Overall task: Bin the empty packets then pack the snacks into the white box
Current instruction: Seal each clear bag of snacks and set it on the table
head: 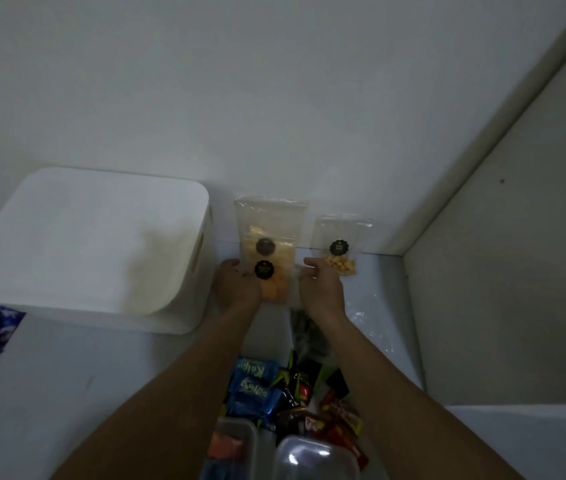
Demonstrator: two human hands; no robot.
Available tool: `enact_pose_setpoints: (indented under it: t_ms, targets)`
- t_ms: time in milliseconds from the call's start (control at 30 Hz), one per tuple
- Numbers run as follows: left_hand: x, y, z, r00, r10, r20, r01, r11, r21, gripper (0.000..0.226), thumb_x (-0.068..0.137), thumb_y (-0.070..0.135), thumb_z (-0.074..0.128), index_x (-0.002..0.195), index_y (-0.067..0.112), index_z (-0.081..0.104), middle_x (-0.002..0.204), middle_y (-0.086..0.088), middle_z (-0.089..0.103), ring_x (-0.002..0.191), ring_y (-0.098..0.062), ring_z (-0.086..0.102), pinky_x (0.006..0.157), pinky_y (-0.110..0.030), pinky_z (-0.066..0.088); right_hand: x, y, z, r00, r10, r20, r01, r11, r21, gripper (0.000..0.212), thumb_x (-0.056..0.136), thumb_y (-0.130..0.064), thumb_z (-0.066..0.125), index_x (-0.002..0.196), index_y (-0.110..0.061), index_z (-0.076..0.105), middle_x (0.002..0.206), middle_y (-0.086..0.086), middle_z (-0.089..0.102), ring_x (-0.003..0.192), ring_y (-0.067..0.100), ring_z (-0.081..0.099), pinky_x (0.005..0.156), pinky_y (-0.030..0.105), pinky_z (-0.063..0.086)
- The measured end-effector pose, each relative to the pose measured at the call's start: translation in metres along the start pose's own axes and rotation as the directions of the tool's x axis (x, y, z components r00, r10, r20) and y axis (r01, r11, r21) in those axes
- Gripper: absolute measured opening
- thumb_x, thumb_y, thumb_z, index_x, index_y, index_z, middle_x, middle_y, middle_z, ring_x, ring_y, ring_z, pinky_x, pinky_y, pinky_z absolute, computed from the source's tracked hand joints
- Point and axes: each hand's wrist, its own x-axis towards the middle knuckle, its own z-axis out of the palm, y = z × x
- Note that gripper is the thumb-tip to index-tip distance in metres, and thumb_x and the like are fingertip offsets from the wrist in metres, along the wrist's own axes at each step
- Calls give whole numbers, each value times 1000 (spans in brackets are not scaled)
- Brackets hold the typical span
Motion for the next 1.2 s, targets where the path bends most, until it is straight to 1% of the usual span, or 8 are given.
enact_pose_setpoints:
  t_ms: [100, 233, 333, 467, 767, 867, 967, 1200]
  targets:
    - [-28, 10, 8, 968, 223, -119, -215, 974, 74, 24, 93, 16, 53, 116, 15, 50, 111, -13, 60, 99, -32, 59, 81, -42, 53, -13, 8, -21, 1000, 18, 19, -17, 998, -59, 37, 97, -12, 49, 133, -14, 55, 131, 6, 60, 116, 23, 57, 87, 21, 40]
    - [-48, 18, 36, 866, 439, 238, -463, 885, 52, 21, 95, 22, 57, 114, 17, 50, 88, -5, 61, 89, -26, 63, 70, -33, 48, -28, 35, -46, 998, 54, 33, -47, 979, -197, 46, 92, -10, 56, 138, -13, 51, 137, 8, 57, 123, 24, 55, 97, 25, 43]
    - [-55, 16, 57, 718, 453, 529, -626, 753, 204, 32, 94, 31, 60, 122, 18, 53, 111, -8, 59, 106, -26, 57, 82, -34, 46, -34, 58, -61, 994, 107, 1, -102, 949, -299, 52, 87, -15, 64, 137, -13, 50, 135, 10, 55, 122, 27, 52, 99, 34, 47]
    - [-61, 6, 78, 665, 360, 654, -703, 597, 386, 47, 92, 32, 60, 137, 22, 49, 134, -8, 54, 122, -28, 51, 97, -37, 45, -39, 82, -77, 973, 225, -50, -221, 855, -469, 59, 86, -18, 65, 139, -13, 39, 139, 17, 37, 130, 36, 35, 104, 45, 40]
    - [-61, 6, 76, 719, 342, 606, -614, 721, 322, 35, 89, 18, 60, 124, 23, 59, 126, -5, 60, 110, -22, 58, 90, -31, 48, -46, 97, -90, 964, 234, -125, -259, 932, -252, 56, 84, -4, 62, 134, -7, 39, 115, 14, 58, 97, 27, 58, 75, 27, 46]
    - [-60, 12, 65, 727, 327, 604, -582, 761, 288, 19, 86, 18, 61, 103, 26, 62, 109, -2, 65, 91, -20, 61, 74, -30, 51, -52, 83, -99, 958, 241, -154, -263, 954, -142, 39, 85, -4, 62, 122, -5, 51, 99, 4, 53, 85, 17, 51, 68, 20, 38]
    - [-63, 19, 48, 720, 330, 610, -567, 788, 242, 17, 90, 15, 58, 106, 18, 60, 103, -5, 63, 86, -23, 61, 71, -32, 51, -57, 64, -105, 948, 256, -191, -257, 966, 24, 17, 78, -6, 72, 95, -5, 67, 88, 5, 65, 84, 21, 62, 68, 23, 44]
    - [-87, 41, -18, 695, 366, 618, -390, 915, -103, 16, 93, 9, 58, 81, 19, 54, 81, -7, 58, 61, -16, 51, 52, -25, 41, -96, 4, -119, 972, 66, -224, 4, 955, 298, 7, 79, -9, 75, 85, -10, 71, 81, 1, 66, 75, 14, 60, 71, 27, 45]
